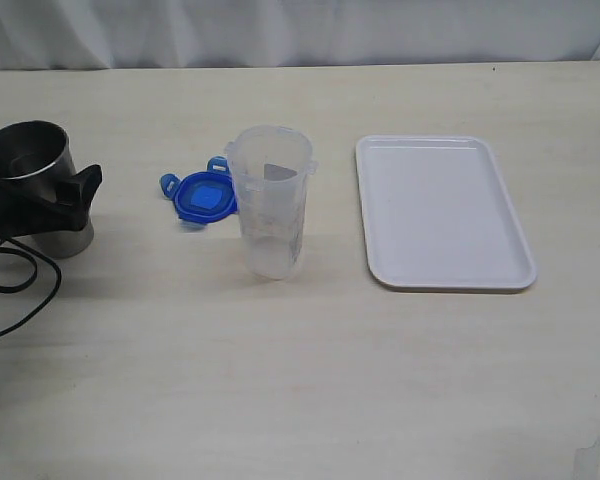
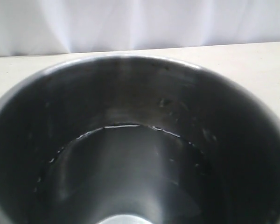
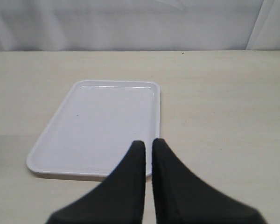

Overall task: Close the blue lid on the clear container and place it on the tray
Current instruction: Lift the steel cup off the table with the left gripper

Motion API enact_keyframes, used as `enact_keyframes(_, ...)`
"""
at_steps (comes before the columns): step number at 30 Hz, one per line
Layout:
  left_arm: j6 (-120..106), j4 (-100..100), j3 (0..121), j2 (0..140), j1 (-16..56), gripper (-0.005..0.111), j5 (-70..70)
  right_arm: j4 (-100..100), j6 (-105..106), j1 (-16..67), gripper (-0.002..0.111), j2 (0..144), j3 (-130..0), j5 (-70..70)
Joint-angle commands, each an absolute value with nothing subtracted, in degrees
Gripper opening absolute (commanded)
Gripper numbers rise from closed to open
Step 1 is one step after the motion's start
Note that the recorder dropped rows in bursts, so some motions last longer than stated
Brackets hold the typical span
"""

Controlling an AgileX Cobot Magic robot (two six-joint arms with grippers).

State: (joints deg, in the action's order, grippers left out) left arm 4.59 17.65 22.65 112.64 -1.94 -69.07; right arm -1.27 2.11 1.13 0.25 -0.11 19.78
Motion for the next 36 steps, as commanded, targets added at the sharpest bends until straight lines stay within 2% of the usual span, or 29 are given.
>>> enact_keyframes(1,4.9,17.0,23.1,112.7,-1.6,0.105,-69.3,-0.8,2.1,0.8,0.005,0.0,0.0,19.8)
enact_keyframes(3,4.9,17.0,23.1,112.7,-1.6,0.097,-69.3,-0.8,2.1,0.8,0.005,0.0,0.0,19.8)
enact_keyframes(11,4.9,20.0,23.1,112.7,-1.6,0.031,-67.7,-0.8,2.1,0.8,0.005,0.0,0.0,19.8)
enact_keyframes(14,4.9,21.0,23.1,112.7,-1.6,0.003,-67.7,-0.8,2.1,0.8,0.005,0.0,0.0,19.8)
enact_keyframes(15,4.9,21.3,23.1,112.7,-1.6,0.0,-67.7,-0.8,2.1,0.8,0.005,0.0,0.0,19.8)
enact_keyframes(26,6.1,24.9,23.1,112.7,-1.6,0.0,-70.0,-0.8,2.1,0.8,0.005,0.0,0.0,19.8)
enact_keyframes(36,10.8,28.7,24.8,107.2,-1.6,0.0,-70.0,-0.8,2.1,0.8,0.005,0.0,0.0,19.8)
